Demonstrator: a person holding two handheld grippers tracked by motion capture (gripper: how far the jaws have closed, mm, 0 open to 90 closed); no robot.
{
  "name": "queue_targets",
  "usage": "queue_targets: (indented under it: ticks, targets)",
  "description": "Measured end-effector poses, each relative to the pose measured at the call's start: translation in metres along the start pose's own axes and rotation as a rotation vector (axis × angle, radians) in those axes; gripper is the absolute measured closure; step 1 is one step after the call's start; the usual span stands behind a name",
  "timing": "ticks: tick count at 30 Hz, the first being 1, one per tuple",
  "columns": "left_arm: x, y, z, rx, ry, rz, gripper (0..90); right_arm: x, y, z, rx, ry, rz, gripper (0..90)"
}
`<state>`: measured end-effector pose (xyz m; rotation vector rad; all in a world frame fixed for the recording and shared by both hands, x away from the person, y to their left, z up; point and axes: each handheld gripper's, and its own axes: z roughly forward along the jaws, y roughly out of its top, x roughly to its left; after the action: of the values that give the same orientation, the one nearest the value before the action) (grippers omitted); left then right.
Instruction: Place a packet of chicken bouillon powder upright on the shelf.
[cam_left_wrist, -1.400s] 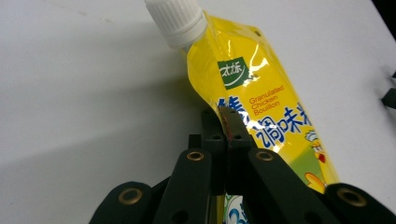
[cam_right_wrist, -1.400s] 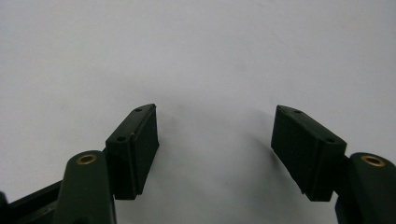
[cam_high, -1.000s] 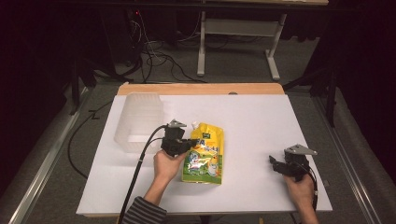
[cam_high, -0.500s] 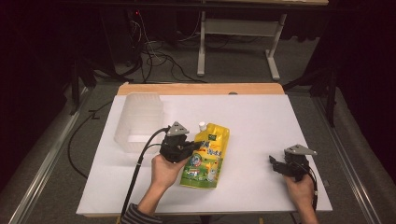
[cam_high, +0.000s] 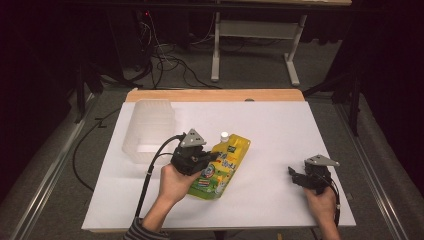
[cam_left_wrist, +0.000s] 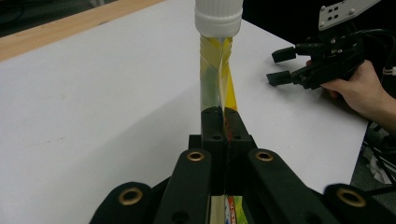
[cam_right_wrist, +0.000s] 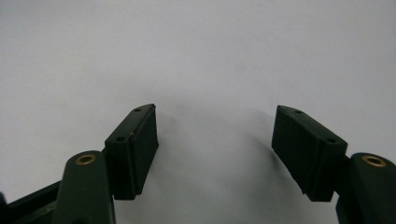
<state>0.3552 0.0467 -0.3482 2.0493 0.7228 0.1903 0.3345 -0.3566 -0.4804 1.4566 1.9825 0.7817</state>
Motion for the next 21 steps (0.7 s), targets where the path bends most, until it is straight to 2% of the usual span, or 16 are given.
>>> queue_targets:
  ticks: [7, 21]
  targets:
    - [0.002, 0.003, -0.01, -0.013, 0.021, 0.01, 90.0, 0.0, 0.0, 0.0, 0.0, 0.004, 0.0, 31.7]
    - [0.017, 0.012, -0.033, -0.046, 0.046, 0.008, 90.0, 0.0, 0.0, 0.0, 0.0, 0.003, -0.001, 31.8]
